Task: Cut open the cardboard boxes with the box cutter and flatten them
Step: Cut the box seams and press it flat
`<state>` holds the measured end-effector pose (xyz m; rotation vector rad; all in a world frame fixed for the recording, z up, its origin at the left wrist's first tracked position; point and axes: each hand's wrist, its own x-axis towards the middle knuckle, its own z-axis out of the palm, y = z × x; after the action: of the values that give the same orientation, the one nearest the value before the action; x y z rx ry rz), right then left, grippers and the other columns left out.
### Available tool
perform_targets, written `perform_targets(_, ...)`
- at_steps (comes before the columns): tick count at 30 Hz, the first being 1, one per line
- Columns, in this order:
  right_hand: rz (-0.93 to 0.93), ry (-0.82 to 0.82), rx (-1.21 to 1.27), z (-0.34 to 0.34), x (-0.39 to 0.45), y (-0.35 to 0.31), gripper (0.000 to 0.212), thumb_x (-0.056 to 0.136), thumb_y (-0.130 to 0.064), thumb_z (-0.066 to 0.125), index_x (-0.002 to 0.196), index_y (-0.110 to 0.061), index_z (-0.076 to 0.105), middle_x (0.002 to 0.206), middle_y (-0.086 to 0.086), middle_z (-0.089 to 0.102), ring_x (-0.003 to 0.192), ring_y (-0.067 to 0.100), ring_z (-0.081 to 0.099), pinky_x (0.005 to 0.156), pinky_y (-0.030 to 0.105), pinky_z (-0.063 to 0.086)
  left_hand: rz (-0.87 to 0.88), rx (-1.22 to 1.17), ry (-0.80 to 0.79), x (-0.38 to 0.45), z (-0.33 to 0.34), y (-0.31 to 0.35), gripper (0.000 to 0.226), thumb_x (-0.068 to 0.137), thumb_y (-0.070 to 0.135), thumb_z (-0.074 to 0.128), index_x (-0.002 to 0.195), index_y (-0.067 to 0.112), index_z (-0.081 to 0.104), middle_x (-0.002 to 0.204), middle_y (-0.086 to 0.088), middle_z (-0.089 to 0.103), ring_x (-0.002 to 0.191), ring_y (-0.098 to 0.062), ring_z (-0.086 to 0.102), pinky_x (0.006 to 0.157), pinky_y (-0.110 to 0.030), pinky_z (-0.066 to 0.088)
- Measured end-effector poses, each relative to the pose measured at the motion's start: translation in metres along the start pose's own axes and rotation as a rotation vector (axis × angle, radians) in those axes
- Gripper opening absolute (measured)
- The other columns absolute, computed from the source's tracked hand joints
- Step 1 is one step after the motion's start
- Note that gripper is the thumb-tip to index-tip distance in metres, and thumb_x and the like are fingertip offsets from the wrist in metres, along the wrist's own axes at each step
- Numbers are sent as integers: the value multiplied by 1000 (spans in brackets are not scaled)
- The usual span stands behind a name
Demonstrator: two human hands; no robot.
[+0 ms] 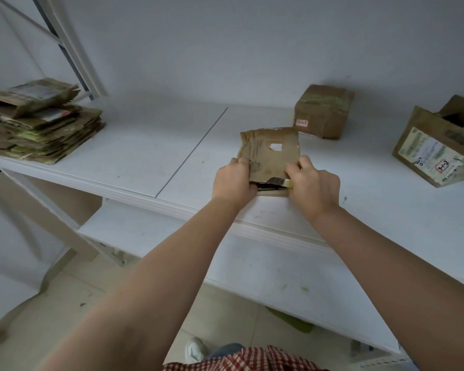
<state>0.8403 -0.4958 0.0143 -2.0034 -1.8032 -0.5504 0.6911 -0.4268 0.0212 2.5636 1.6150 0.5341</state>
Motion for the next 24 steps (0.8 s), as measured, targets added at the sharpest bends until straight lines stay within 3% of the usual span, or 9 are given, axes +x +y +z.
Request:
perform_targets(4, 8, -15, -25, 2, 1, 3, 34, 45, 9, 79, 68, -11, 63, 72, 8, 56, 36, 21, 23, 52, 10, 8, 7, -87, 19, -4, -3, -13, 42, 78, 26, 66, 115, 10, 55, 102, -7, 63, 87, -28, 60, 72, -32, 45)
perform_targets(7, 19, -101, -47, -1, 7, 7, 27, 70, 5, 67, 90, -15, 66, 92, 5, 59, 48, 27, 42, 47, 17, 15, 83, -215, 44, -10, -1, -35, 53, 76, 31, 74, 122, 12, 55, 111, -4, 62, 96, -26, 61, 80, -39, 51)
perform_targets(9, 37, -151, -50, -5, 10, 9, 31, 88, -7, 57, 114, -23, 61, 118, -1, 56, 70, 30, 59, 51, 21, 31, 150, -232, 22, -12, 1, -48, 60, 76, 27, 77, 129, 16, 52, 134, -4, 51, 110, -24, 57, 87, -41, 52)
perform_targets(11, 36, -188, -45, -10, 7, 10, 37, 92, -29, 59, 128, -27, 51, 134, -3, 48, 80, 30, 62, 56, 24, 37, 162, -234, 8, -11, 2, -56, 62, 77, 18, 78, 133, 19, 50, 153, -2, 30, 126, -23, 48, 96, -39, 48)
perform_targets(14, 84, -133, 47, -7, -9, 9, 62, 76, -56, 69, 121, -17, 52, 119, 6, 51, 56, 23, 53, 46, 19, 29, 188, -281, 6, -3, 2, -59, 56, 80, 13, 74, 132, 17, 55, 150, 0, 38, 113, -22, 57, 99, -36, 45)
perform_targets(16, 62, -2, 170, -4, -24, 6, 53, 74, -56, 69, 102, -13, 56, 98, 6, 54, 46, 19, 48, 41, 16, 26, 203, -319, 6, 2, 1, -56, 50, 83, 17, 72, 131, 15, 57, 144, -3, 47, 93, -16, 60, 96, -33, 46)
perform_targets(18, 56, -55, 256, -1, -37, 1, 39, 83, -49, 56, 96, -13, 50, 87, 0, 54, 52, 25, 55, 44, 24, 33, 224, -356, 5, 6, 3, -50, 43, 87, 22, 68, 128, 14, 60, 141, -7, 51, 93, -18, 62, 97, -32, 45)
perform_targets(20, 144, -221, 342, 1, -44, -11, 26, 88, -38, 50, 99, -15, 42, 83, -2, 55, 65, 30, 59, 54, 31, 37, 253, -376, -7, 9, 4, -47, 40, 89, 26, 65, 127, 14, 62, 137, -9, 53, 99, -23, 63, 97, -33, 45)
perform_targets(24, 378, -332, 493, 9, -38, -28, 28, 90, -35, 55, 100, -17, 36, 85, 0, 53, 76, 29, 53, 61, 33, 35, 321, -315, 2, 17, -1, -53, 37, 91, 34, 62, 125, 18, 63, 129, -6, 56, 105, -23, 59, 91, -38, 49)
